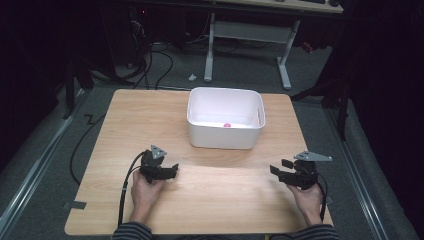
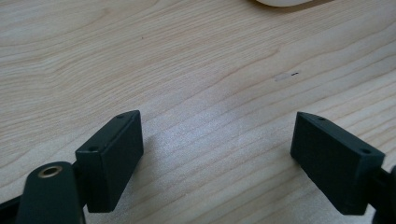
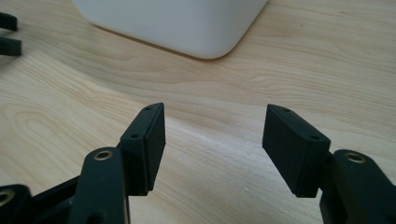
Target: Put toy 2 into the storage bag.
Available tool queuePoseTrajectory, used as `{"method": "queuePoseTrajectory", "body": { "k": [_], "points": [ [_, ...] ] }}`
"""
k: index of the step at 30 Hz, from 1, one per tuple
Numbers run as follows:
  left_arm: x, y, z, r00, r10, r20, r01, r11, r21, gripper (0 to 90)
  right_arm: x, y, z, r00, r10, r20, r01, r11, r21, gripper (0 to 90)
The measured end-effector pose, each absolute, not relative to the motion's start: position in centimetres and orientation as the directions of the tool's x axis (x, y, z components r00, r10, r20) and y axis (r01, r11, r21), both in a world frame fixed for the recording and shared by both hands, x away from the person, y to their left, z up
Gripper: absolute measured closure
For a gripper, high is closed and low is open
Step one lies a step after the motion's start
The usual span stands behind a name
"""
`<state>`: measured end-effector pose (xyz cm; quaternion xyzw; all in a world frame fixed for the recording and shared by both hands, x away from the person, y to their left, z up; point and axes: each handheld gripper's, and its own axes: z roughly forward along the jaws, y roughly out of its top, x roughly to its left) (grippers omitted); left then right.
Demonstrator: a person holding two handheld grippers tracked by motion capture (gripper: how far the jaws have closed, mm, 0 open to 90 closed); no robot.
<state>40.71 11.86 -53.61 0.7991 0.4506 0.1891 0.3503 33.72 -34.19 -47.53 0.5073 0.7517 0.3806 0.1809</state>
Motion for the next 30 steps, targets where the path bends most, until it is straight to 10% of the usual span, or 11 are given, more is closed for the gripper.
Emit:
{"method": "queuePoseTrajectory", "body": {
  "k": [30],
  "points": [
    [40.7, 11.9, -53.6, 0.523, 0.853, -0.014, 0.588, -0.348, 0.73, 17.3, 36.2, -31.2, -53.0, -0.407, 0.913, -0.018, 0.626, 0.293, 0.723, 33.4]
  ]
}}
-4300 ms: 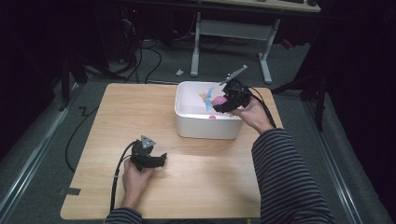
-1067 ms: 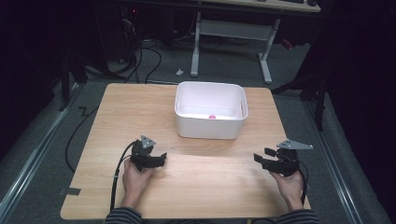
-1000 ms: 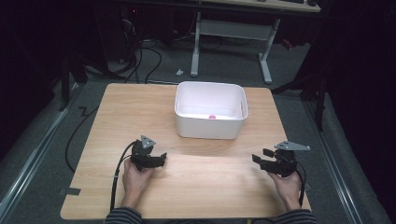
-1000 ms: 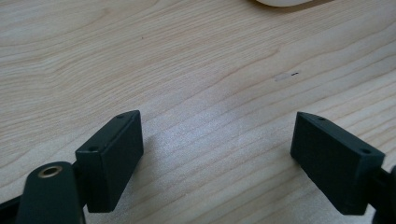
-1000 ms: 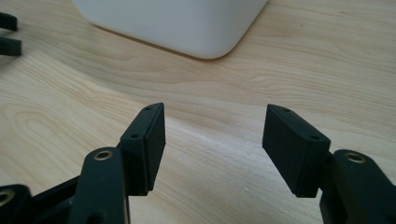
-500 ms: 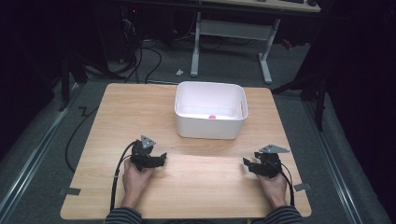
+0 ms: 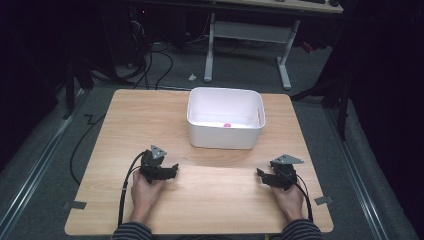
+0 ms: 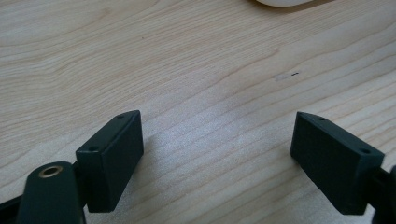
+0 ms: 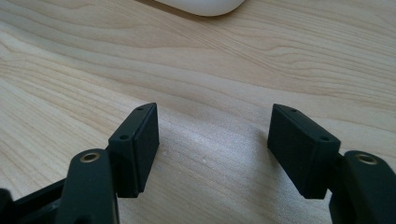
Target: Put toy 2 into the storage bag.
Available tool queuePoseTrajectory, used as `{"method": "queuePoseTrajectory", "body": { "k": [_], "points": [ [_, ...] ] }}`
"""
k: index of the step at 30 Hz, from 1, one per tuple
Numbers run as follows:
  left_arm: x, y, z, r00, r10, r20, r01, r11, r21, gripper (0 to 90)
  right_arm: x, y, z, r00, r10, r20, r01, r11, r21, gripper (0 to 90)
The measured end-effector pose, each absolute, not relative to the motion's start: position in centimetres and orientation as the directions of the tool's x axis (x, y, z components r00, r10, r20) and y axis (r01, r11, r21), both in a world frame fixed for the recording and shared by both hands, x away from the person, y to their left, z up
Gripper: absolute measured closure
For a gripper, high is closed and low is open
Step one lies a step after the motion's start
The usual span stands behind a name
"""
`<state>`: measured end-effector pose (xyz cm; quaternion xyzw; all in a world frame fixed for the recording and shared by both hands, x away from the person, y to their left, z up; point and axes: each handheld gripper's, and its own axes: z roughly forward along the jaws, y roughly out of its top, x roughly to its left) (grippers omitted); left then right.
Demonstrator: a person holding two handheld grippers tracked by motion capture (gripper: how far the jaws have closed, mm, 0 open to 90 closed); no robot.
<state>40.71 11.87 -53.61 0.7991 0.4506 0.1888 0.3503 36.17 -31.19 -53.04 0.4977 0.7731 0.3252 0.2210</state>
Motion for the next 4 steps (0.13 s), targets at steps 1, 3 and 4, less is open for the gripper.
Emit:
{"method": "queuePoseTrajectory", "body": {
  "k": [1, 3, 4],
  "points": [
    [40.71, 11.87, -53.61, 0.522, 0.853, -0.014, 0.588, -0.348, 0.73, 17.3, 36.18, -31.19, -53.04, -0.41, 0.912, -0.018, 0.625, 0.295, 0.722, 33.0],
    [40.71, 11.87, -53.61, 0.523, 0.852, -0.014, 0.588, -0.348, 0.73, 17.4, 36.17, -31.17, -53.05, -0.412, 0.911, -0.016, 0.626, 0.296, 0.721, 32.0],
    [40.71, 11.87, -53.61, 0.523, 0.852, -0.014, 0.588, -0.348, 0.73, 17.3, 36.18, -31.19, -53.05, -0.414, 0.91, -0.016, 0.626, 0.297, 0.721, 31.4]
  ]
}}
